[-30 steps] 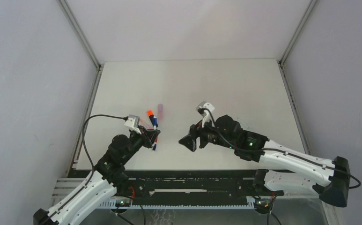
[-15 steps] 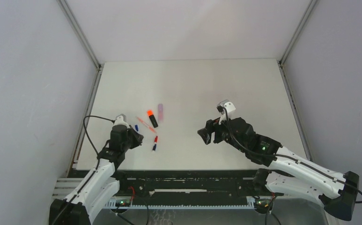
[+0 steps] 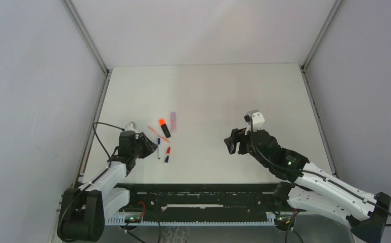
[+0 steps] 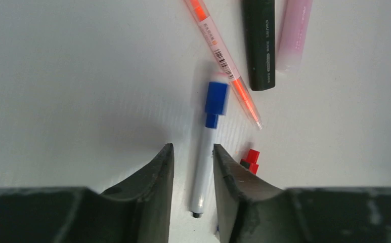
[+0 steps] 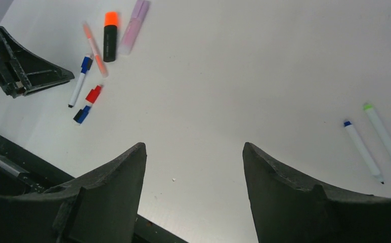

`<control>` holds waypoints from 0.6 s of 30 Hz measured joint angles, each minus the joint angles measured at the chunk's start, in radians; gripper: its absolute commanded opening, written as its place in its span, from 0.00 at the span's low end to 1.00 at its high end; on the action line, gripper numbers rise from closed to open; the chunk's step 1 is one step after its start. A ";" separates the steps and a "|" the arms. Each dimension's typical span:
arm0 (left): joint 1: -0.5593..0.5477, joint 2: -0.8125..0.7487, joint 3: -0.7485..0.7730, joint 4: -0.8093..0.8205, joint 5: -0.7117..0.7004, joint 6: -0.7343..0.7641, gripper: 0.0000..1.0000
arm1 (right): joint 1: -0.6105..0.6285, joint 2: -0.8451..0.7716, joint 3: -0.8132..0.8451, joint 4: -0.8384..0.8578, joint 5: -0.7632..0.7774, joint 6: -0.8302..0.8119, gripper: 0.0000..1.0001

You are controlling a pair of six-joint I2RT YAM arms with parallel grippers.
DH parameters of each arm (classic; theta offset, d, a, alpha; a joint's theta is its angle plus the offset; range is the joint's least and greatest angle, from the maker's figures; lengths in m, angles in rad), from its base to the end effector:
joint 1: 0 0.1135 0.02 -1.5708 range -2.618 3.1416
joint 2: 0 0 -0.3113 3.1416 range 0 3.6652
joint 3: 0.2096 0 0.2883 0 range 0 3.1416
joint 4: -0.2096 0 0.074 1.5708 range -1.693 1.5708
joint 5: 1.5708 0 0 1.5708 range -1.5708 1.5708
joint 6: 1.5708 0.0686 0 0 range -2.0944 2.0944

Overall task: Insert the pens into the pen caps
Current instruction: Place the pen at the center of the board.

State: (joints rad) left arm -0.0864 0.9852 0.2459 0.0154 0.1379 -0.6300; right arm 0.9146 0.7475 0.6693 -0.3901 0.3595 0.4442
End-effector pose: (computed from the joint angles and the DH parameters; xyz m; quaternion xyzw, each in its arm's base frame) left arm 0.2015 -0.0269 0.1332 -0.2169 0.8837 -0.2025 0.3619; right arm 0.1417 0.1444 0.3005 -0.1043 0.8369 0.2053 0.4966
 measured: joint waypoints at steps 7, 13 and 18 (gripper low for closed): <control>0.001 -0.008 0.000 0.034 0.014 0.006 0.59 | -0.022 -0.018 -0.005 -0.062 0.052 0.015 0.67; 0.001 -0.196 -0.005 0.071 0.016 0.050 0.67 | -0.154 -0.013 -0.029 -0.111 0.013 0.043 0.61; 0.000 -0.396 -0.052 0.172 0.021 0.118 0.70 | -0.373 0.070 -0.063 -0.123 -0.080 0.053 0.56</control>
State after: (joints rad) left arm -0.0864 0.5896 0.1940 0.1879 0.1593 -0.5121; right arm 0.5415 0.8173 0.6064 -0.5133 0.2798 0.4976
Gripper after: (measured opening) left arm 0.683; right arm 0.578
